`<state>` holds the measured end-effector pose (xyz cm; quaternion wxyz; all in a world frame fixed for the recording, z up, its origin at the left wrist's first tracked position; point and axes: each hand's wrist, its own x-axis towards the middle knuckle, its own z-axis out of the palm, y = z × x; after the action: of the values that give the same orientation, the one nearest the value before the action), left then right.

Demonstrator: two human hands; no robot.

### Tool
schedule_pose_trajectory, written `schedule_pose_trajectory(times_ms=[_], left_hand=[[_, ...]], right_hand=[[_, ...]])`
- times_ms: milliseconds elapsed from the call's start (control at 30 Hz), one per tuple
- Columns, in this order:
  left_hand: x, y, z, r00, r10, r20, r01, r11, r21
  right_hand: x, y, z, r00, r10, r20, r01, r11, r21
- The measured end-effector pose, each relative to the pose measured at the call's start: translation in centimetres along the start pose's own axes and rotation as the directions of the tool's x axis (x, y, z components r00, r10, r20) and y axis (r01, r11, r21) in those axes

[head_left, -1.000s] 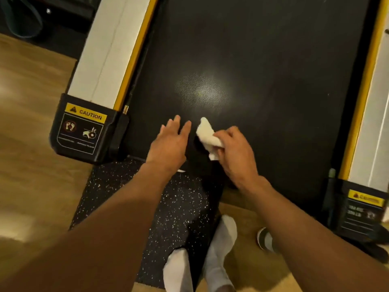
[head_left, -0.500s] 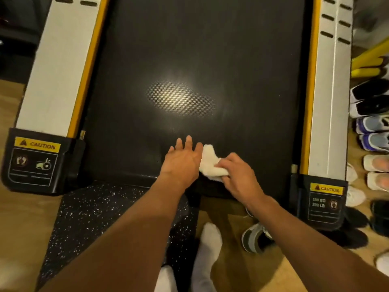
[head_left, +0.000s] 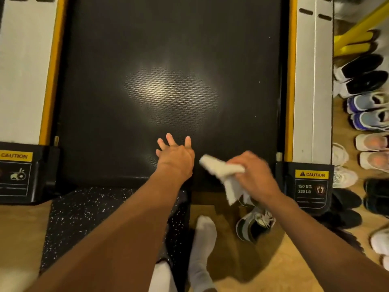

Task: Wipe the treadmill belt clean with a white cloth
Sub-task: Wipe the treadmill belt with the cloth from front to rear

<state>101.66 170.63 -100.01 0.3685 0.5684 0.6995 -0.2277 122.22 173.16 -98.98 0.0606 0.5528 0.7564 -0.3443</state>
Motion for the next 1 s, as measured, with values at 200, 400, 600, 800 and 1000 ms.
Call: schedule_pose_trajectory(times_ms=[200, 400, 600, 800, 1000], left_hand=[[0.1, 0.2, -0.2, 1.000, -0.005, 0.016, 0.005, 1.000, 0.009], [0.1, 0.2, -0.3, 0.999, -0.013, 0.039, 0.013, 1.000, 0.004], [0.4, 0.0, 0.4, 1.000, -0.006, -0.021, 0.006, 1.000, -0.012], [-0.3, -0.6, 1.1, 0.997, 0.009, -0.077, -0.012, 0.999, -0.034], [-1.0, -1.3, 0.7, 0.998, 0.022, -0.066, -0.025, 0.999, -0.049]], right_hand=[[-1.4, 2.2, 0.3, 0.967, 0.152, -0.207, -0.198, 0.954, -0.224], [-1.5, 2.4, 0.4, 0.904, 0.217, -0.369, -0.203, 0.976, 0.078], [-2.3, 0.4, 3.5, 0.982, 0.148, -0.115, -0.158, 0.984, -0.082], [-2.1, 1.5, 0.8, 0.786, 0.354, -0.506, -0.256, 0.933, 0.254], [-3.5, 1.6, 4.0, 0.977, 0.120, -0.179, -0.135, 0.988, -0.075]])
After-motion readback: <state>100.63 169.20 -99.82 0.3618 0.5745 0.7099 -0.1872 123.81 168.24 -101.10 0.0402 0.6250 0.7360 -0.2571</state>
